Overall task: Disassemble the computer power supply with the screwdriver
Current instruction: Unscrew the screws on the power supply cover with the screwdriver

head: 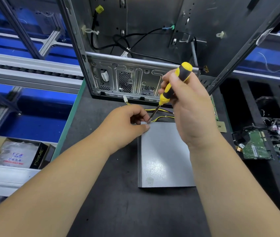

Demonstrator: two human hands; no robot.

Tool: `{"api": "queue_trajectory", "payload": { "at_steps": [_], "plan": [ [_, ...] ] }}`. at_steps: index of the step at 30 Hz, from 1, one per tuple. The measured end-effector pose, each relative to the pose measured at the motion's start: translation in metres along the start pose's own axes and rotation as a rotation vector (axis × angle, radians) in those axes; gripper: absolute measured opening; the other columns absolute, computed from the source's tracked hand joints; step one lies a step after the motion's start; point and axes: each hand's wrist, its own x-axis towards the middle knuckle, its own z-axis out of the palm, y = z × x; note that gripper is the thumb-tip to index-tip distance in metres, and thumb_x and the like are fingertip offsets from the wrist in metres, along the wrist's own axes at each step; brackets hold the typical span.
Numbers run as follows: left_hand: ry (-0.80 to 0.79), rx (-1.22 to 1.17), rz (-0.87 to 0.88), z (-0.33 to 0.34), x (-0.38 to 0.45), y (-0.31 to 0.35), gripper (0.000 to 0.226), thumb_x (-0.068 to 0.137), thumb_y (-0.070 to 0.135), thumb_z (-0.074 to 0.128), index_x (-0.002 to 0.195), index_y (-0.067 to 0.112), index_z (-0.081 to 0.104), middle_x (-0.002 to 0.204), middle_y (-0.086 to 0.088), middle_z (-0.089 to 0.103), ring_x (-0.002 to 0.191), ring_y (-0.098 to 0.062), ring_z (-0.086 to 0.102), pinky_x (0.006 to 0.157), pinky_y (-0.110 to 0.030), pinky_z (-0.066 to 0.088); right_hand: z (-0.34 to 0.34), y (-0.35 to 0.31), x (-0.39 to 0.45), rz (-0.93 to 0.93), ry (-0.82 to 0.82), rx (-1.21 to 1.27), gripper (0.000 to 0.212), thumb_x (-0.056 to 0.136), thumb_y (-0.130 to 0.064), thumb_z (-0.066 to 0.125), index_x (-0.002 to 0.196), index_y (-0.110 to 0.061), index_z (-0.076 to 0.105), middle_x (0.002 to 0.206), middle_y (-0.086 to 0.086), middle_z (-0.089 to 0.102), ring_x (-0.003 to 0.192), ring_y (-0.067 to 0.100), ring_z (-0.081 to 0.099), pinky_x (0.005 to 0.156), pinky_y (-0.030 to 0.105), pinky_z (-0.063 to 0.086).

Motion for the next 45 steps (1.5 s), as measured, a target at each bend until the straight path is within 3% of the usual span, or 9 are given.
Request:
{"api": "queue_trajectory", "payload": {
  "at_steps": [3,6,8,14,21,26,37,41,45],
  "plan": [
    [-0.024,-0.009,0.002,-0.001,-0.001,-0.002,0.023,0.08,0.012,0.078,0.083,0.031,0.066,0.089,0.01,0.068,0.081,-0.002,0.061,0.075,-0.008,0.046,-0.012,0.005,0.0,-0.069,0.026,-0.392,0.017,0.093,-0.032,0.056,0.093,-0.016,0.06,0.097,0.009,0.061,0.088,0.018,0.06,0.078,0.028,0.052],
    [-0.022,-0.023,0.002,0.0,-0.002,-0.004,0.023,0.08,0.011,0.077,0.084,0.031,0.067,0.089,0.009,0.068,0.081,-0.001,0.06,0.075,-0.008,0.045,-0.018,0.004,0.001,-0.116,0.06,-0.484,0.019,0.094,-0.034,0.056,0.092,-0.017,0.062,0.091,0.008,0.065,0.087,0.02,0.062,0.073,0.024,0.054],
    [-0.007,-0.033,-0.004,0.001,-0.001,-0.003,0.022,0.08,0.011,0.077,0.082,0.03,0.067,0.086,0.008,0.068,0.077,0.002,0.059,0.072,-0.006,0.044,-0.02,0.002,0.001,-0.112,0.074,-0.45,0.016,0.095,-0.032,0.058,0.092,-0.018,0.063,0.086,0.004,0.068,0.083,0.019,0.064,0.072,0.022,0.055],
    [-0.001,-0.071,-0.03,0.0,0.003,-0.004,0.014,0.083,0.013,0.075,0.081,0.025,0.07,0.081,0.003,0.069,0.071,0.0,0.057,0.068,-0.007,0.045,-0.019,0.003,0.001,-0.11,0.104,-0.405,0.015,0.094,-0.03,0.06,0.091,-0.016,0.064,0.081,0.001,0.068,0.085,0.025,0.066,0.082,0.044,0.059],
    [0.04,-0.221,-0.111,-0.004,0.008,-0.012,0.016,0.087,0.012,0.073,0.082,0.027,0.07,0.091,-0.003,0.069,0.084,-0.012,0.06,0.084,-0.024,0.048,-0.014,0.003,-0.001,-0.107,0.173,-0.338,0.015,0.092,-0.034,0.062,0.08,-0.026,0.063,0.079,-0.005,0.07,0.08,0.018,0.064,0.078,0.037,0.054],
    [0.108,-0.43,-0.144,-0.015,0.008,-0.016,0.02,0.094,0.004,0.061,0.082,0.021,0.064,0.077,0.005,0.068,0.077,-0.007,0.063,0.078,-0.022,0.049,-0.012,-0.002,-0.003,-0.071,0.281,-0.178,0.016,0.09,-0.031,0.066,0.078,-0.023,0.059,0.076,-0.004,0.074,0.069,0.006,0.062,0.063,0.018,0.049],
    [-0.142,-0.802,-0.117,-0.004,0.005,0.03,0.022,0.098,-0.002,0.048,0.091,0.012,0.064,0.075,0.004,0.068,0.073,-0.009,0.064,0.071,-0.019,0.052,-0.048,-0.028,-0.039,0.225,0.437,0.132,0.022,0.076,-0.023,0.068,0.09,-0.006,0.066,0.075,0.009,0.075,0.06,0.014,0.069,0.051,0.018,0.05],
    [-0.224,-0.723,-0.083,0.014,0.004,0.054,0.021,0.097,-0.002,0.051,0.091,0.012,0.065,0.074,0.004,0.069,0.073,-0.009,0.064,0.074,-0.018,0.053,-0.074,-0.036,-0.058,0.266,0.458,0.088,0.04,0.069,-0.029,0.066,0.102,-0.006,0.068,0.087,0.007,0.077,0.064,0.01,0.065,0.056,0.02,0.046],
    [-0.246,-0.472,0.018,0.044,0.001,0.077,0.018,0.095,0.004,0.059,0.086,0.015,0.068,0.074,0.004,0.069,0.072,-0.006,0.064,0.073,-0.015,0.051,-0.11,-0.035,-0.073,0.284,0.486,0.0,0.026,0.08,-0.027,0.065,0.099,-0.013,0.074,0.091,0.002,0.078,0.062,0.003,0.055,0.062,0.027,0.037]
  ]
}}
